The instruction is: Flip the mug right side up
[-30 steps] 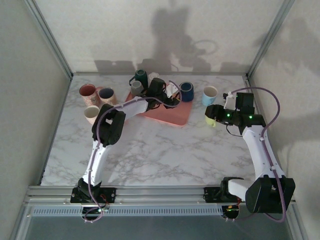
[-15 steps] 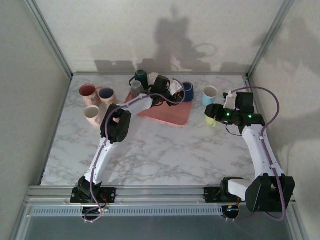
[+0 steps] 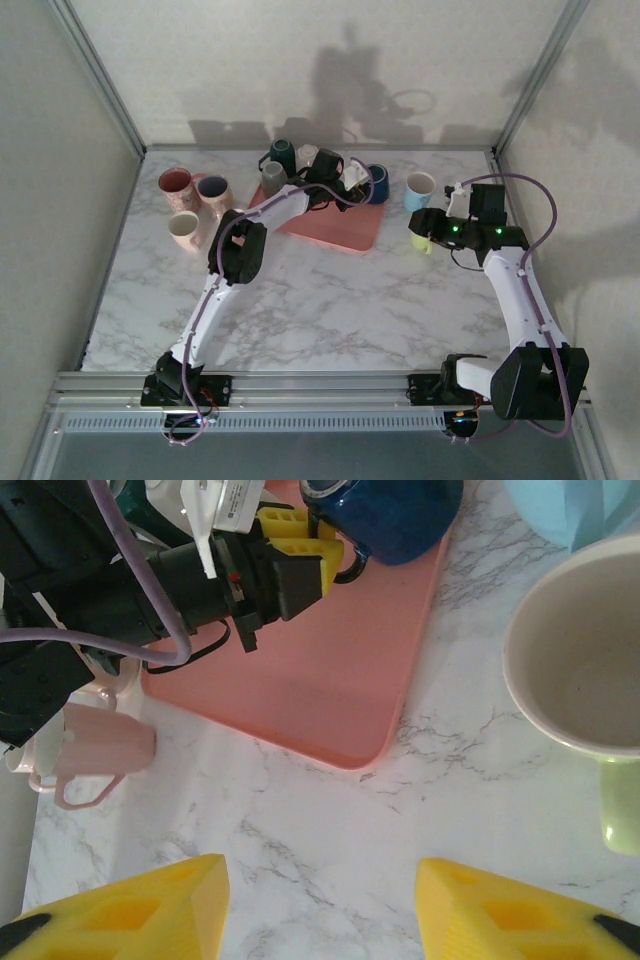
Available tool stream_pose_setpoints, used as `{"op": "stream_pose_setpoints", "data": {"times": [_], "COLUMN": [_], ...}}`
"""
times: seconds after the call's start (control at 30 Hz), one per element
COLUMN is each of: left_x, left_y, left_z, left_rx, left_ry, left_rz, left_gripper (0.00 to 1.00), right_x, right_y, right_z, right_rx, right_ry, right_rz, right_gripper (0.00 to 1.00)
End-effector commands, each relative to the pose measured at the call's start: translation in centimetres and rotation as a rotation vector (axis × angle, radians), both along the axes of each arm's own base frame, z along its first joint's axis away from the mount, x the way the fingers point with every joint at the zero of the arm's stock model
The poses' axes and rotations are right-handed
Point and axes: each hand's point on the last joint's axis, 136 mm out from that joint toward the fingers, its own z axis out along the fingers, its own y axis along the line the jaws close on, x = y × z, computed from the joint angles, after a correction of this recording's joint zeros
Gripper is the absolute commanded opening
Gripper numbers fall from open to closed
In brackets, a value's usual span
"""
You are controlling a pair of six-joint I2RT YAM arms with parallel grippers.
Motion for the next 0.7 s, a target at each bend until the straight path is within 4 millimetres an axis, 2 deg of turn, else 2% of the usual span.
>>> {"op": "stream_pose_setpoints", "data": {"times": [0.0, 0.27, 0.33, 0.43, 0.67], "left_x": [-0.5, -1.1, -1.3, -1.6, -3.1], "left_y": [-0.5, -1.0, -1.1, -1.1, -0.8], "left_z": [-0.3, 0.4, 1.0, 2.3, 6.6], "left_rx": [-0.004, -0.002, -0.010, -0.042, -0.143], "left_ry": [0.012, 0.009, 0.012, 0.032, 0.070], "left_rz": [-0.046, -0.066, -0.065, -0.051, 0.000], "left_gripper": [0.17, 0.01, 0.00, 0.00, 0.00], "right_x": [0.6, 0.3, 0.3, 0.2, -0.1], "right_y": [-0.1, -0.2, -0.2, -0.3, -0.2], "right_z": [0.9, 0.7, 0.7, 0.7, 0.8], "right_rx": [0.003, -0.005, -0.006, -0.008, -0.004], "right_ry": [-0.022, -0.021, -0.021, -0.023, -0.033], "right_rz": [0.002, -0.001, -0.002, -0.002, 0.003], "right_gripper": [0.53, 0.53, 0.53, 0.53, 0.53]}}
